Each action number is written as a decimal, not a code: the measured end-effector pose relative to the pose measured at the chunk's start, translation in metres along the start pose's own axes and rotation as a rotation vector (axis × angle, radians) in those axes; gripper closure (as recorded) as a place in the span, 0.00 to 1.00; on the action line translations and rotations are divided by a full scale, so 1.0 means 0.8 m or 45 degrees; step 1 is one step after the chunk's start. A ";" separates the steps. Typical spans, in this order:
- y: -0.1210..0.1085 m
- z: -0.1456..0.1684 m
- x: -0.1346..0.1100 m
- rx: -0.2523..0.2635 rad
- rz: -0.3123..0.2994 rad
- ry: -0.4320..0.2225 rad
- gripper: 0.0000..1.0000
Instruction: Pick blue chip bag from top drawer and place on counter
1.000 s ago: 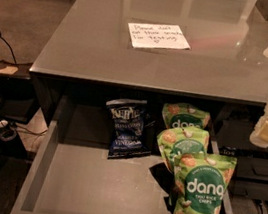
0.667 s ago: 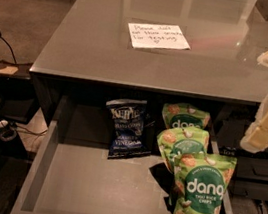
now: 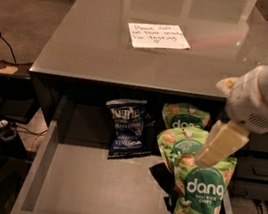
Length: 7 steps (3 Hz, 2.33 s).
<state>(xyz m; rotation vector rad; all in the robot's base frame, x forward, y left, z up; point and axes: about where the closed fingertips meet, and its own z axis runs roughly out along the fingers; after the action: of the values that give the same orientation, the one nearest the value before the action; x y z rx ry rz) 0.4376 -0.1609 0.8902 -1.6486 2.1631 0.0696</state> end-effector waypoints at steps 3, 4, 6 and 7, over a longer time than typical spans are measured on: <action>0.020 0.143 -0.021 -0.131 0.191 -0.137 0.00; 0.025 0.169 -0.032 -0.112 0.185 -0.192 0.00; 0.026 0.289 -0.123 0.023 0.173 -0.331 0.00; 0.026 0.289 -0.123 0.024 0.172 -0.331 0.00</action>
Offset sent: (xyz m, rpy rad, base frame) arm 0.0392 0.0782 -0.1648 0.2649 0.2064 -0.1437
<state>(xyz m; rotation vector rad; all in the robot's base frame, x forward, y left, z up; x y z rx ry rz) 0.5073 0.0011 0.7099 -1.3952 2.0650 0.2864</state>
